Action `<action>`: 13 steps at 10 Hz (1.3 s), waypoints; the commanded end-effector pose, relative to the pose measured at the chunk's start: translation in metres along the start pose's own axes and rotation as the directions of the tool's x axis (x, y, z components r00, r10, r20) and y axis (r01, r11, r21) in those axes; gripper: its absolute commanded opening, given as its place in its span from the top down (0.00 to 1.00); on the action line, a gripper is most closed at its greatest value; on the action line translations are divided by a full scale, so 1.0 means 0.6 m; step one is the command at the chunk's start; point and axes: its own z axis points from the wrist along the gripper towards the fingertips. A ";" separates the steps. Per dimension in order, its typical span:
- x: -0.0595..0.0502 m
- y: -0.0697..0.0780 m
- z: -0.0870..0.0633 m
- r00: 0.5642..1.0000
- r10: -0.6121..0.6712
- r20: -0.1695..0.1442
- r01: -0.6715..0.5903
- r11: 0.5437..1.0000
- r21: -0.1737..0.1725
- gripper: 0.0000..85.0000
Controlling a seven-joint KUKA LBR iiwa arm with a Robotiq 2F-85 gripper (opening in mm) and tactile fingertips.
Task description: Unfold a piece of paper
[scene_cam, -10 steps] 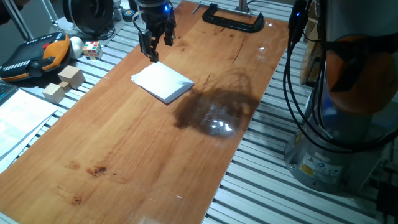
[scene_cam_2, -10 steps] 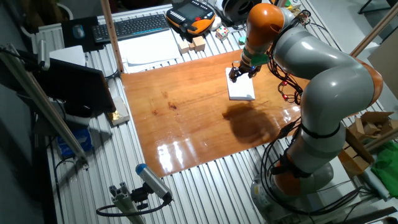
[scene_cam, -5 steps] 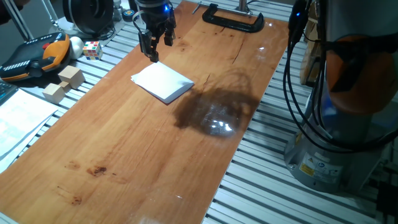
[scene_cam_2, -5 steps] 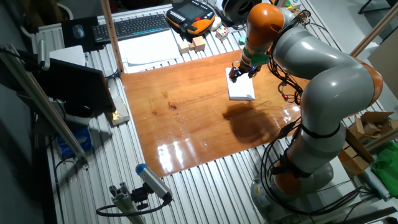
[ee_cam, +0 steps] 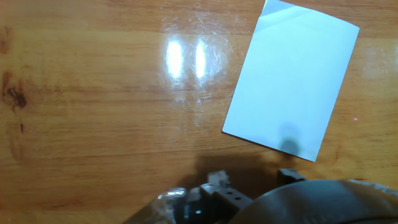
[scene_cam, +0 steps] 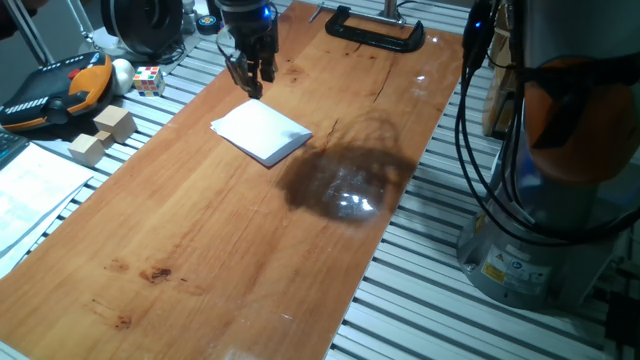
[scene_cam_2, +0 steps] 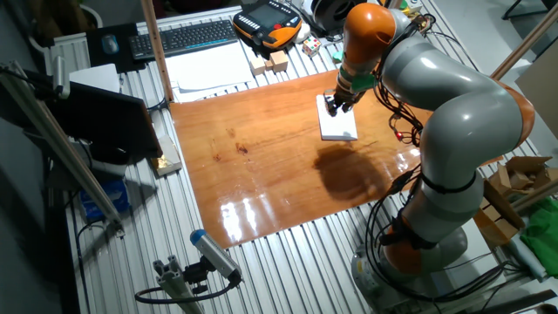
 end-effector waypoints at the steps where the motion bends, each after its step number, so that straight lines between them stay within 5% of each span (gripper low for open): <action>1: 0.000 0.000 0.000 1.000 0.000 0.000 0.000 1.000 0.000 0.98; 13: -0.025 0.009 0.025 0.997 0.072 0.000 -0.072 0.997 0.009 0.98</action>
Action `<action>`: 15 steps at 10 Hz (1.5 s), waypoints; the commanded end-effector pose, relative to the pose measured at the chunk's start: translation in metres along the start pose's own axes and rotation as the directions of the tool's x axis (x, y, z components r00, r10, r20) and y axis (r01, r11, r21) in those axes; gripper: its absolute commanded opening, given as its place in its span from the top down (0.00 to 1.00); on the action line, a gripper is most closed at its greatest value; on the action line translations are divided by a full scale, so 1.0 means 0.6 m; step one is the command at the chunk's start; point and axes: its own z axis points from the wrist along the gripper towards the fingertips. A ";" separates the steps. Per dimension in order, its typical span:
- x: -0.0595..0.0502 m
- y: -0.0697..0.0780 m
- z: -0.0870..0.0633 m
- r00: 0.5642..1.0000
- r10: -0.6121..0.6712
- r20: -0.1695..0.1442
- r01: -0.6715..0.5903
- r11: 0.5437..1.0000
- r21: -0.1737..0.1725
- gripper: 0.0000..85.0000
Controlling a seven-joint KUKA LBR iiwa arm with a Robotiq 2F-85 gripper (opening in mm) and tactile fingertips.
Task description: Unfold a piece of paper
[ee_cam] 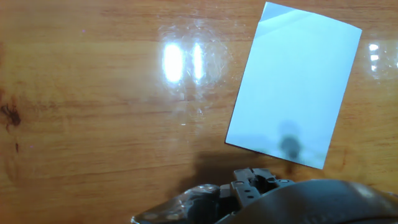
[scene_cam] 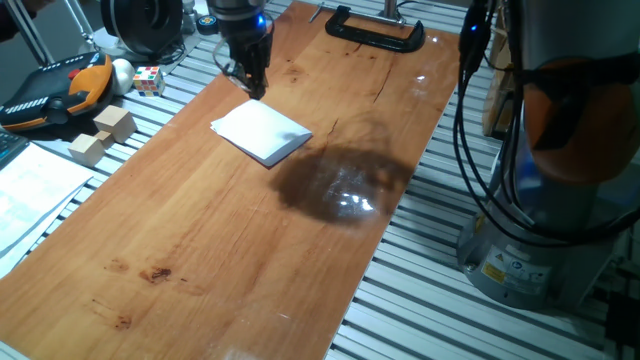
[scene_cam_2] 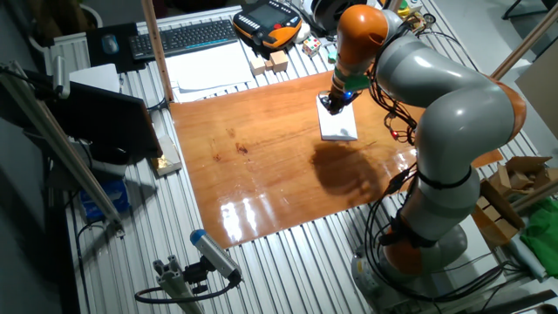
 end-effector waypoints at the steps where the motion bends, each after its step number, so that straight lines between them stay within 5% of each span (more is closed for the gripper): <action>1: -0.001 0.000 0.001 1.000 0.013 -0.003 -0.013 1.000 -0.009 0.98; 4: -0.012 -0.006 0.014 0.999 0.040 0.004 -0.040 0.999 -0.026 0.98; 8: -0.060 -0.016 0.060 0.991 0.133 0.003 -0.133 0.991 -0.026 0.98; 11: -0.084 -0.015 0.089 0.974 0.223 0.030 -0.222 0.975 -0.009 0.98; 15: -0.089 -0.011 0.094 0.938 0.344 0.039 -0.345 0.939 0.013 0.98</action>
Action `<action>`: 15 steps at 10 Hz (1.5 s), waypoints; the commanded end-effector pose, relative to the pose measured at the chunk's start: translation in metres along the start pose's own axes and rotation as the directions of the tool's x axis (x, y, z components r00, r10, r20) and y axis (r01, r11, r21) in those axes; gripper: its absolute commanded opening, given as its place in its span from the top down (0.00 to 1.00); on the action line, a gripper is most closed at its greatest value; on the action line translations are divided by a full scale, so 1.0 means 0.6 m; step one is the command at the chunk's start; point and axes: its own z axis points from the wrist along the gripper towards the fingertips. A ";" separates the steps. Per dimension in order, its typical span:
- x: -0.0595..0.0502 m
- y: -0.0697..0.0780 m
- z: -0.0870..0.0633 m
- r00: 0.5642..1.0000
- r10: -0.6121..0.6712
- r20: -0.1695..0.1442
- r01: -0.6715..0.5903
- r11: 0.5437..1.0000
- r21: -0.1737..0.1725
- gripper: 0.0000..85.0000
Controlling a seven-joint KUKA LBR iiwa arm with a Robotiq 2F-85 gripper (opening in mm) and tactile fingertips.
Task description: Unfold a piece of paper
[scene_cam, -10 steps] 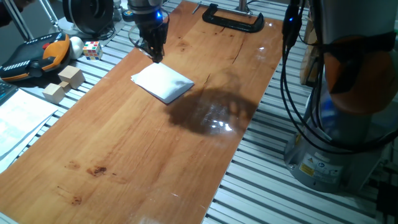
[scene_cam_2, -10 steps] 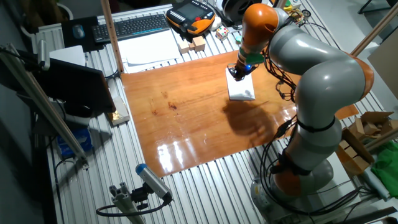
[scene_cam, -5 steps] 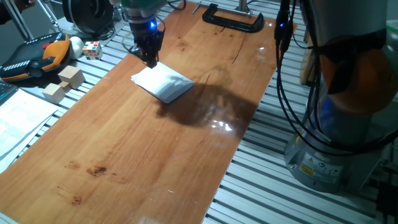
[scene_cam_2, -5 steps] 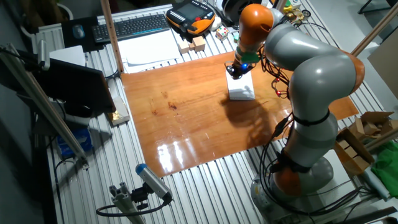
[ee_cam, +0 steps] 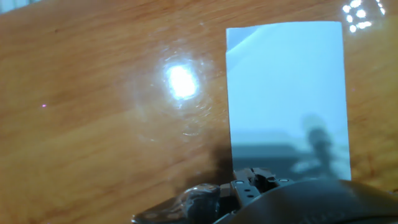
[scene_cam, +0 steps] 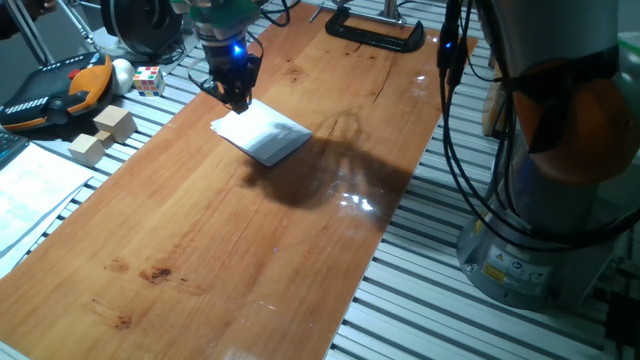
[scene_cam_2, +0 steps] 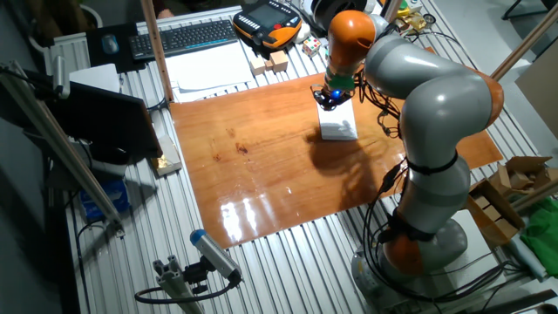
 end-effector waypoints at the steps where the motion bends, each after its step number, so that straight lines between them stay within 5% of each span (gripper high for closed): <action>1: -0.001 -0.001 0.002 1.000 0.027 0.004 -0.027 1.000 0.001 0.98; 7: -0.018 -0.009 0.031 0.990 0.141 0.006 -0.141 0.990 0.008 0.98; 11: -0.029 -0.032 0.045 0.980 0.198 -0.001 -0.198 0.980 -0.024 0.98; 15: -0.036 -0.045 0.058 0.965 0.262 -0.007 -0.262 0.965 -0.007 0.98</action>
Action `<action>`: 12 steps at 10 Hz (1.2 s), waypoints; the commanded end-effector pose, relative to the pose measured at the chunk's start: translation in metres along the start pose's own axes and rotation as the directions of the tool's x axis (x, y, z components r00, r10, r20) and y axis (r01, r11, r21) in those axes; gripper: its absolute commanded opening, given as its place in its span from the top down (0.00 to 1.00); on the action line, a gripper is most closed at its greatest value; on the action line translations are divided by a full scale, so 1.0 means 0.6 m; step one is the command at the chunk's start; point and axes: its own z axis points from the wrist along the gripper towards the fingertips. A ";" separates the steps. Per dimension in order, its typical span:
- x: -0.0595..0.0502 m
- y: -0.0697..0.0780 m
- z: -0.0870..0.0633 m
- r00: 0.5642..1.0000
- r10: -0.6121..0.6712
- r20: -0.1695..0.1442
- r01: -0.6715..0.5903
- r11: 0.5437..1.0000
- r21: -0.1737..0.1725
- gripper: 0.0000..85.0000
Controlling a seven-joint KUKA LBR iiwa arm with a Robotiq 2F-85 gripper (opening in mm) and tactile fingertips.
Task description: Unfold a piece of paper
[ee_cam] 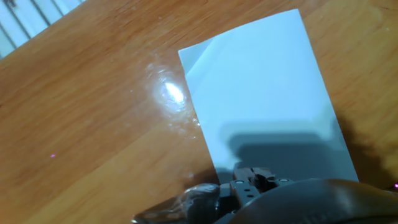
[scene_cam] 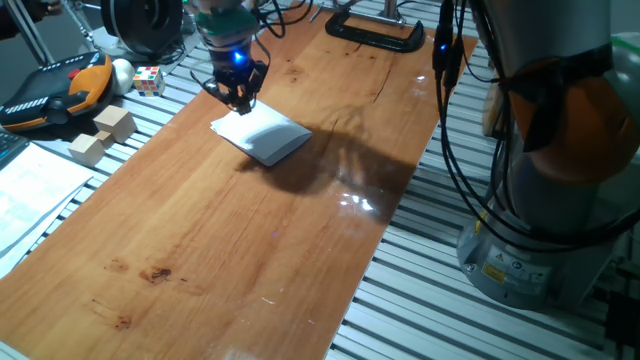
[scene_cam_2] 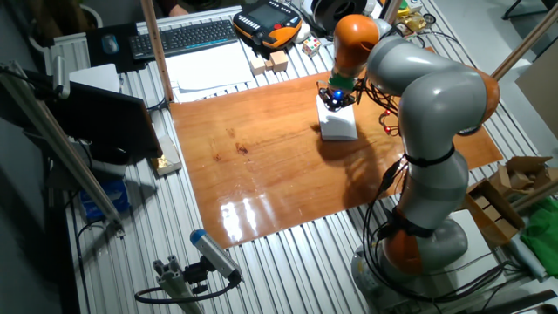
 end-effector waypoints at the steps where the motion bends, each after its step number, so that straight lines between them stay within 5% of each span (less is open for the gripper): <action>1: 0.000 0.000 0.000 1.000 0.011 0.001 -0.011 1.000 -0.016 0.98; 6: 0.000 0.000 0.000 0.999 0.014 0.031 -0.013 1.000 -0.020 0.98; 12: 0.000 0.000 0.000 0.998 0.051 -0.033 -0.050 0.999 0.019 0.98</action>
